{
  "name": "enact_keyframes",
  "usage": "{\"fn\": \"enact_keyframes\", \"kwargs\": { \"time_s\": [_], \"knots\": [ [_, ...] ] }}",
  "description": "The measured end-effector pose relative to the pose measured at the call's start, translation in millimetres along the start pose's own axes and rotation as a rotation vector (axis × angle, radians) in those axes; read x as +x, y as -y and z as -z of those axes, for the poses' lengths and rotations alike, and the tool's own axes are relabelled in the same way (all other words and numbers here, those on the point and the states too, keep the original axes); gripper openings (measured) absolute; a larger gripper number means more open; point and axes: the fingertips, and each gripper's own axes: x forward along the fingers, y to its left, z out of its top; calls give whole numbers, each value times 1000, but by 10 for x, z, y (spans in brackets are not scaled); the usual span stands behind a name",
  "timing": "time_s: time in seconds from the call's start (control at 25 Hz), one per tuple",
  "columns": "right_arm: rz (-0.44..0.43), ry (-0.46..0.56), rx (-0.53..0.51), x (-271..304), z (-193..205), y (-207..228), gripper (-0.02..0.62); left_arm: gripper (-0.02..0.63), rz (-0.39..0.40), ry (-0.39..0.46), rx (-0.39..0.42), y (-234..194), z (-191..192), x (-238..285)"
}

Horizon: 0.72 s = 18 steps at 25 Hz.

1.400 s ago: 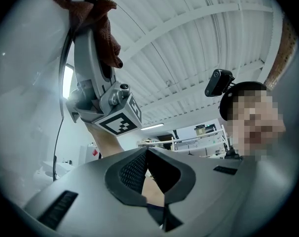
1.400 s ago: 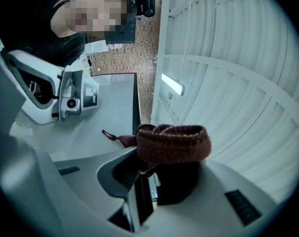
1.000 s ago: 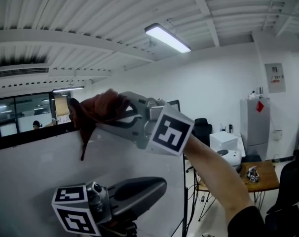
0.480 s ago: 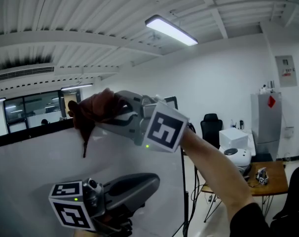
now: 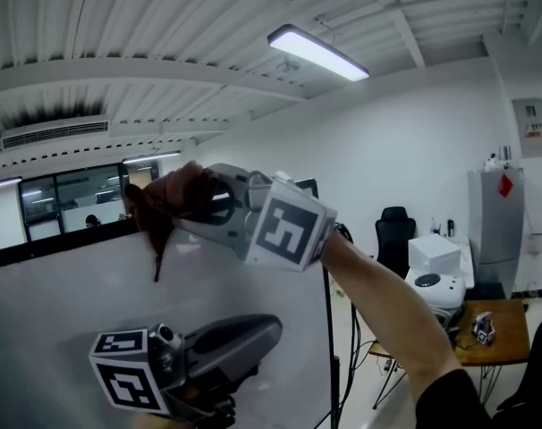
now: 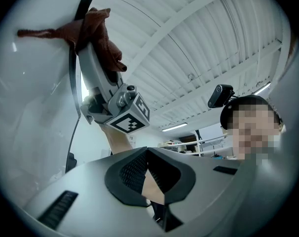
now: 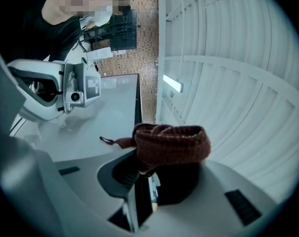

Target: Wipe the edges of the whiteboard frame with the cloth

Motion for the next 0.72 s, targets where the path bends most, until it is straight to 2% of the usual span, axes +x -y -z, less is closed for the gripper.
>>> {"fn": "enact_keyframes", "kwargs": {
  "time_s": [0.32, 0.72],
  "knots": [
    [23, -68, 76, -240, 361, 124, 86, -4, 11, -26, -8, -23, 22, 195],
    [64, -193, 88, -586, 790, 214, 86, -5, 118, -36, -27, -133, 63, 314]
  ]
}}
